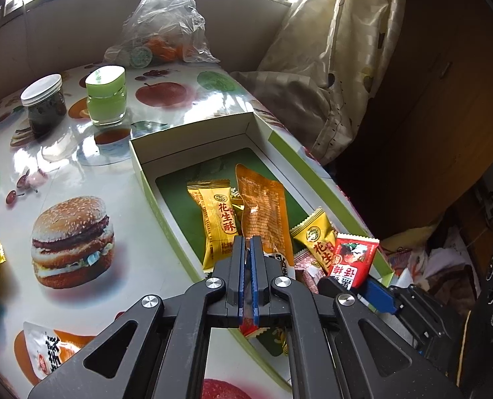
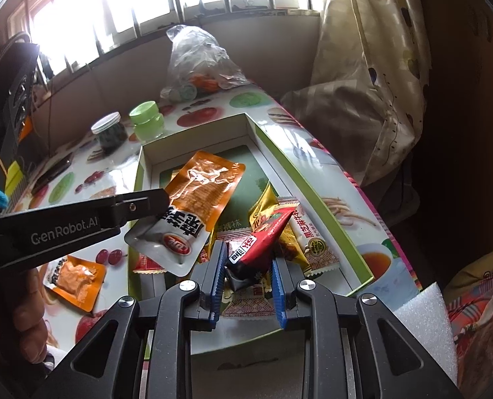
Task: Organize snacks
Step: 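Open the right tool releasing the red packet while the left tool opens over the box, then move both open tools back toward the remaining snacks on the table, then grasp the orange konjac pouch with the right tool while the left tool grasps the gold wafer bar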
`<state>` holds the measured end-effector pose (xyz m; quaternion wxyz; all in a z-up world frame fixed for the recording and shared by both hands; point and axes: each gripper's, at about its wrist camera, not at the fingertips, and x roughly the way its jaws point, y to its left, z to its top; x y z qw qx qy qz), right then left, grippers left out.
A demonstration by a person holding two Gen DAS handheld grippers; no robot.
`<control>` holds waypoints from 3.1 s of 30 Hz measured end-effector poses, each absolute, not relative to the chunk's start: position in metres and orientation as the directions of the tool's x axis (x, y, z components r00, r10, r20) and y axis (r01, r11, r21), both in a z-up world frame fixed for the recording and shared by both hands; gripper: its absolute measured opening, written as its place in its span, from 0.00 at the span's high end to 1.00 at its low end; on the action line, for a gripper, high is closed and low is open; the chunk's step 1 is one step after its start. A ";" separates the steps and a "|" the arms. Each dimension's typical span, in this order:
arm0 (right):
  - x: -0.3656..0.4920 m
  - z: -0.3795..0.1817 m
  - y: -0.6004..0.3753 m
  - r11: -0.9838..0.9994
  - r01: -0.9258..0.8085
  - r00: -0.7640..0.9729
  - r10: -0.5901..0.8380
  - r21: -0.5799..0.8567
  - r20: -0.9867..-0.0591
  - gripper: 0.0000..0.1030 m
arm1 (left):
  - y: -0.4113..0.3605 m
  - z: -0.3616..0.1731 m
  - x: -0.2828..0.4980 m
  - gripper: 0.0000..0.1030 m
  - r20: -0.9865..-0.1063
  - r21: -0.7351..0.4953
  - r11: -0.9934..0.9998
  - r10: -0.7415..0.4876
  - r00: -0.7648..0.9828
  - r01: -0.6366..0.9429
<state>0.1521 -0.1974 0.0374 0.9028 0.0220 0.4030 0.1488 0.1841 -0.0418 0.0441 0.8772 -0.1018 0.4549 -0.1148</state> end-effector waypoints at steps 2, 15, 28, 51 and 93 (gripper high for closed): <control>0.154 0.035 -0.196 0.957 -0.250 0.628 0.278 0.150 -0.727 0.78 | -0.042 0.043 0.186 0.97 -0.779 -0.284 0.952 -0.298 0.552 0.112; 0.155 0.032 -0.191 0.963 -0.243 0.630 0.250 0.119 -0.735 0.66 | -0.038 0.040 0.185 0.74 -0.778 -0.295 0.947 -0.314 0.545 0.124; 0.146 0.036 -0.191 0.971 -0.214 0.652 0.222 0.105 -0.725 0.51 | -0.027 0.053 0.168 0.61 -0.750 -0.293 0.947 -0.313 0.583 0.131; 0.108 0.051 -0.183 0.951 -0.265 0.684 0.300 0.157 -0.665 0.45 | -0.007 0.072 0.104 0.60 -0.719 -0.211 0.970 -0.240 0.653 0.124; 0.088 0.023 -0.047 0.720 -0.692 0.436 0.470 0.047 -0.768 0.44 | 0.129 0.049 0.035 0.60 -0.743 -0.209 0.959 -0.029 0.669 -0.191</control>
